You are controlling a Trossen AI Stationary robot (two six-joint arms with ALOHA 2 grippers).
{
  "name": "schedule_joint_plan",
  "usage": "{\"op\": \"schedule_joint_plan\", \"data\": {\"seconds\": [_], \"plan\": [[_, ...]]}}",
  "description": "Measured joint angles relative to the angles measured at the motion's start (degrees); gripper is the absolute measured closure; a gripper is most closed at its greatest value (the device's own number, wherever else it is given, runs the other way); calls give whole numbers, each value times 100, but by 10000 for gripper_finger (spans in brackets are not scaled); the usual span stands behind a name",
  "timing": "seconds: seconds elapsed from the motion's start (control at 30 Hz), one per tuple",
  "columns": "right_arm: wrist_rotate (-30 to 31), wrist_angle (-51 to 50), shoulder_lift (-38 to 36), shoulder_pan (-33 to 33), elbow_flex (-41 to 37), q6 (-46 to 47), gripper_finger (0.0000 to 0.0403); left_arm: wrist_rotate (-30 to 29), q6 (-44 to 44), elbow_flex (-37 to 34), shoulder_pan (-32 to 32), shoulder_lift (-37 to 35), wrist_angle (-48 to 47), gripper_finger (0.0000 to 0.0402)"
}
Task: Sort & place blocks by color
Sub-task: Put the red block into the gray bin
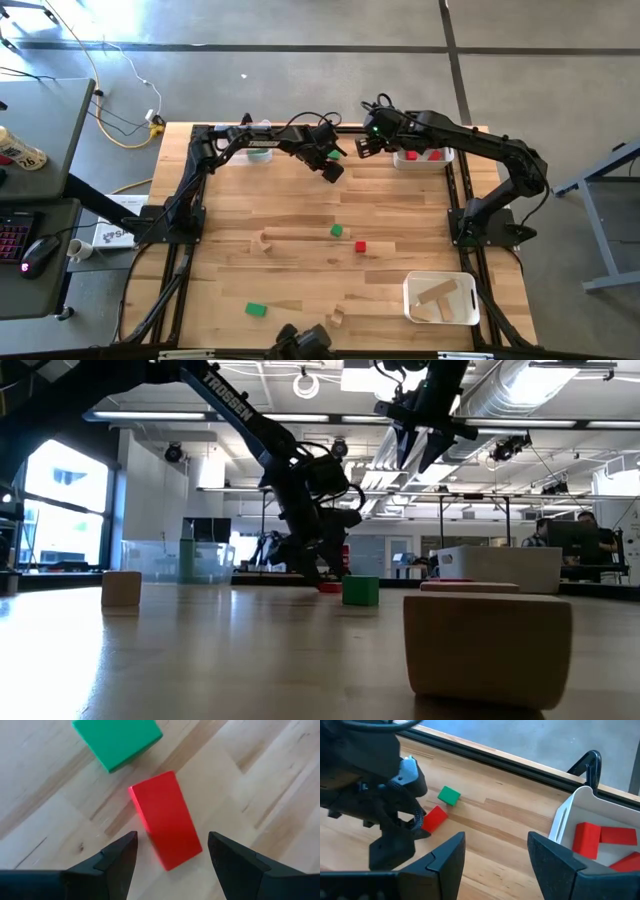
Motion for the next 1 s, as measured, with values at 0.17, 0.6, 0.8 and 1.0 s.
{"op": "schedule_joint_plan", "data": {"seconds": [0.17, 0.6, 0.8, 1.0], "plan": [[-32, 62, 0, 0, 0, 0, 201, 44, -105, -2, 22, -3, 15, 172], [-11, 65, 0, 199, 0, -61, 201, -348, -403, -2, 109, -5, -90, 172], [-9, 63, 0, 199, 0, -63, 201, -392, -276, -2, 109, -16, -211, 172], [-15, 61, 0, 199, 0, -149, 201, -488, -102, 26, 116, -82, -1022, 172]]}}
